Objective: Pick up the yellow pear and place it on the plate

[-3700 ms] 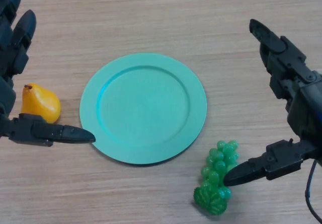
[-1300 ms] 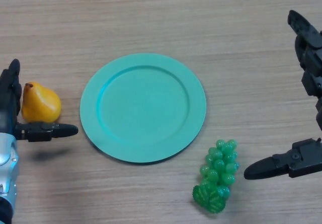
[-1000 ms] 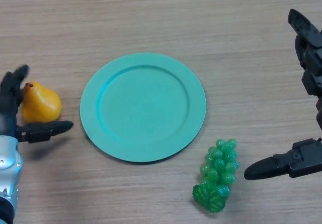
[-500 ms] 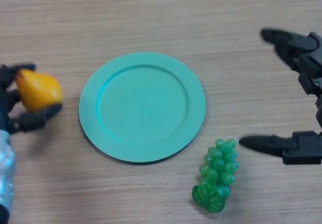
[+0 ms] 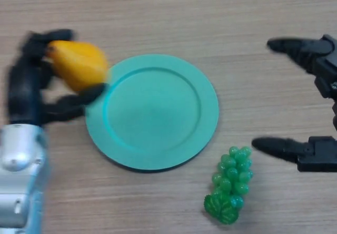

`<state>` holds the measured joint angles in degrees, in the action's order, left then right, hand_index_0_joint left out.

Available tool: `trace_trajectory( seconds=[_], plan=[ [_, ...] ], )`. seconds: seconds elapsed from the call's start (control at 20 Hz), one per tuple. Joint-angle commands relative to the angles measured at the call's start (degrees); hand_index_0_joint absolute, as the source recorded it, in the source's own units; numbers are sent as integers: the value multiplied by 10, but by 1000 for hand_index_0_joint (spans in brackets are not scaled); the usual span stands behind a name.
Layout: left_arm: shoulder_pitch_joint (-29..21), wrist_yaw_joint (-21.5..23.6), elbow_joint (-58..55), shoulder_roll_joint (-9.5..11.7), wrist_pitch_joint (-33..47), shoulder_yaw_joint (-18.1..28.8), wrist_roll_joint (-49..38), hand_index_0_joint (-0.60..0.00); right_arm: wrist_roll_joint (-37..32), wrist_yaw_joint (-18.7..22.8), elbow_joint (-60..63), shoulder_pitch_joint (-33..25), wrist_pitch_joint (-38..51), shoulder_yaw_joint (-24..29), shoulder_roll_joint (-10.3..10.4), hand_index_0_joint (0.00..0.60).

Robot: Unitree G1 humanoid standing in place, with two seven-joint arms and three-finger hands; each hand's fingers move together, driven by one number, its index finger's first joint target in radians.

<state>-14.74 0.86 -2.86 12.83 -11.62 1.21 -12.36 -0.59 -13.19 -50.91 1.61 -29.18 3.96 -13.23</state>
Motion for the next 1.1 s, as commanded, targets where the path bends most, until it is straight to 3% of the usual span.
trace_trajectory(
  seconds=[0.05, 0.15, 0.25, 0.4, 0.55, 0.6, 0.7, 0.75, 0.8, 0.85, 0.9, 0.95, 1.0, 1.1],
  plan=[
    [-20, -16, -11, -6, 42, -5, 18, -600, -30, -1, -43, -7, 50, 41, -10, 0],
    [-30, -39, 22, -13, 66, -35, 89, -600, -42, 3, -46, -6, 48, 46, -8, 0],
    [-33, -28, 58, -18, 88, -49, 109, -600, -35, 0, -49, 1, 57, 51, -10, 0],
    [-36, -24, 80, -19, 119, -42, 101, -600, -25, 0, -54, 3, 60, 59, -11, 0],
    [-44, -14, 110, -19, 137, -40, 147, -600, -17, 5, -54, 1, 63, 54, -8, 0],
    [-48, -2, 127, -19, 159, -37, 183, -600, -13, 6, -55, 0, 60, 51, -9, 0],
    [-71, 70, 188, -15, 221, -28, 273, -600, -10, 9, -58, -3, 56, 46, -8, 0],
    [-77, 89, 203, -14, 213, -24, 292, -600, -9, 9, -60, -3, 54, 45, -9, 0],
    [-77, 91, 204, -14, 211, -24, 294, -500, -9, 9, -61, -3, 54, 45, -8, 0],
    [-77, 95, 205, -13, 208, -23, 297, -348, -10, 9, -61, -3, 53, 44, -8, 0],
    [-77, 100, 205, -11, 204, -23, 303, -250, -8, 10, -61, -3, 54, 43, -8, 0],
    [-77, 109, 206, -7, 194, -23, 318, -99, -4, 11, -60, -4, 56, 40, -8, 0],
    [-74, 114, 203, -3, 186, -22, 331, -17, 1, 14, -56, -8, 61, 34, -8, 0],
    [-65, 105, 190, 1, 176, -18, 333, 0, 9, 21, -46, -10, 72, 17, -5, 0]
  ],
)
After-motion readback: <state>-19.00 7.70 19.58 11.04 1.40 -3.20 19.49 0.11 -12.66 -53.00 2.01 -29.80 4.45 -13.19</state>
